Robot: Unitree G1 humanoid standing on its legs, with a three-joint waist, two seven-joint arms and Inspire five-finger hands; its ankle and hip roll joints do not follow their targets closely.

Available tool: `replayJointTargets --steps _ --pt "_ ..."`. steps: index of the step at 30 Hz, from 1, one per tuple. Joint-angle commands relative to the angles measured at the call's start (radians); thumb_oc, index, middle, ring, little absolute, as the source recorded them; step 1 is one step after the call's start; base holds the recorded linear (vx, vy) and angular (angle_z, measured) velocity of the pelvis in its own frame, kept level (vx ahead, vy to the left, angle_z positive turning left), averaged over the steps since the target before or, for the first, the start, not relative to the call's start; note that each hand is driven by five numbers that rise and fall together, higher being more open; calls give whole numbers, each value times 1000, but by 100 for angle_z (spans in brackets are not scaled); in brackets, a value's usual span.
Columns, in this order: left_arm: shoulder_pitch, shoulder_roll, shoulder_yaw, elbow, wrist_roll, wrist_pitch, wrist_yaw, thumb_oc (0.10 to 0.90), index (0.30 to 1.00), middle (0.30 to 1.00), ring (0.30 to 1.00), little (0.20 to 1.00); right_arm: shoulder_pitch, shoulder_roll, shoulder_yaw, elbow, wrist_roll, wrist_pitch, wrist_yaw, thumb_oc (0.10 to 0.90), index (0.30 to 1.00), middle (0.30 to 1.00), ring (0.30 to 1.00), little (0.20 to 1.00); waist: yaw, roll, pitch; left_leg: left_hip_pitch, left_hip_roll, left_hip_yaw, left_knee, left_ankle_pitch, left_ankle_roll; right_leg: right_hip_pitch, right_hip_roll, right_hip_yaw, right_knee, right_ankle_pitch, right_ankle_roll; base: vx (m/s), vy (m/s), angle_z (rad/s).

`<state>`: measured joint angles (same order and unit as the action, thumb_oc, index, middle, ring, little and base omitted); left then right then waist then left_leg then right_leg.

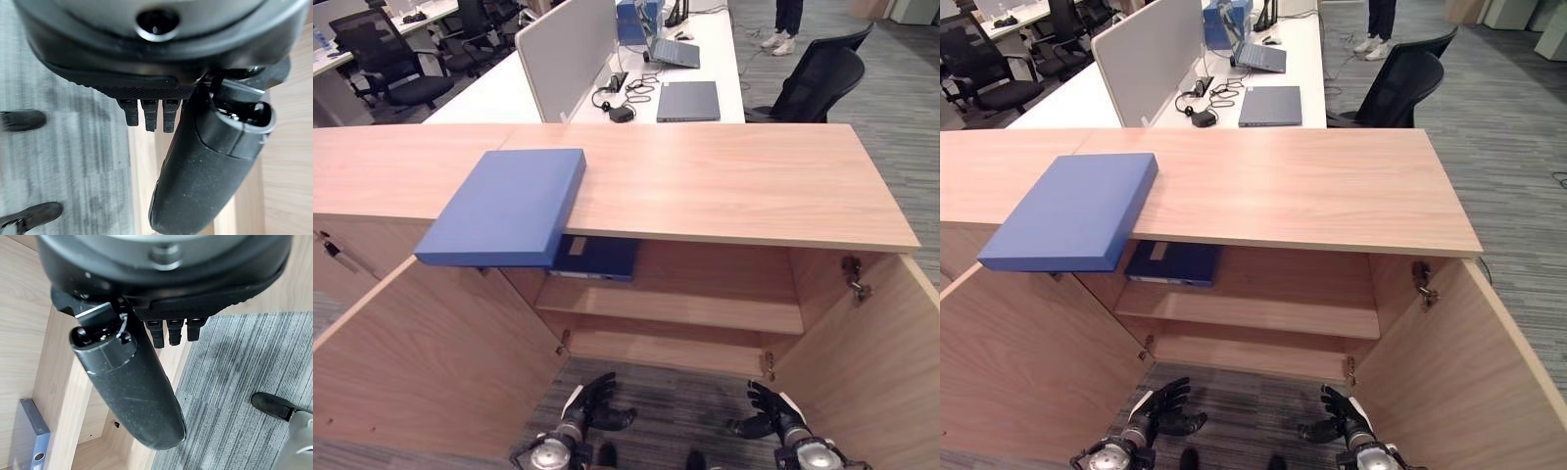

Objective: Put the empty folder in the office cabinet

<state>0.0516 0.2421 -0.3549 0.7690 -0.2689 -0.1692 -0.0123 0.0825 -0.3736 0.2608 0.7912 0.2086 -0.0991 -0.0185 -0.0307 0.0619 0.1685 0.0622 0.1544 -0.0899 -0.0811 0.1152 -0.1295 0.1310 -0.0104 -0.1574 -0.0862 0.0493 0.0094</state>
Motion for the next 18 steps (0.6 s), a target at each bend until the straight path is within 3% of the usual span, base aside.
replayJointTargets --steps 1,18 --pt "-42 47 12 -54 3 -69 -12 800 900 900 900 900 -52 23 8 -51 22 -54 6 800 900 900 900 900 19 -61 -30 25 5 20 4 -63 -7 32 -115 111 52 -93 115 13 86 -19" --pt "-36 64 28 -68 21 -71 -4 800 900 900 900 900 -28 55 2 -15 4 -36 10 800 900 900 900 900 6 -80 -56 66 -44 73 -6 -118 38 14 -175 150 60 -69 161 8 62 -12"
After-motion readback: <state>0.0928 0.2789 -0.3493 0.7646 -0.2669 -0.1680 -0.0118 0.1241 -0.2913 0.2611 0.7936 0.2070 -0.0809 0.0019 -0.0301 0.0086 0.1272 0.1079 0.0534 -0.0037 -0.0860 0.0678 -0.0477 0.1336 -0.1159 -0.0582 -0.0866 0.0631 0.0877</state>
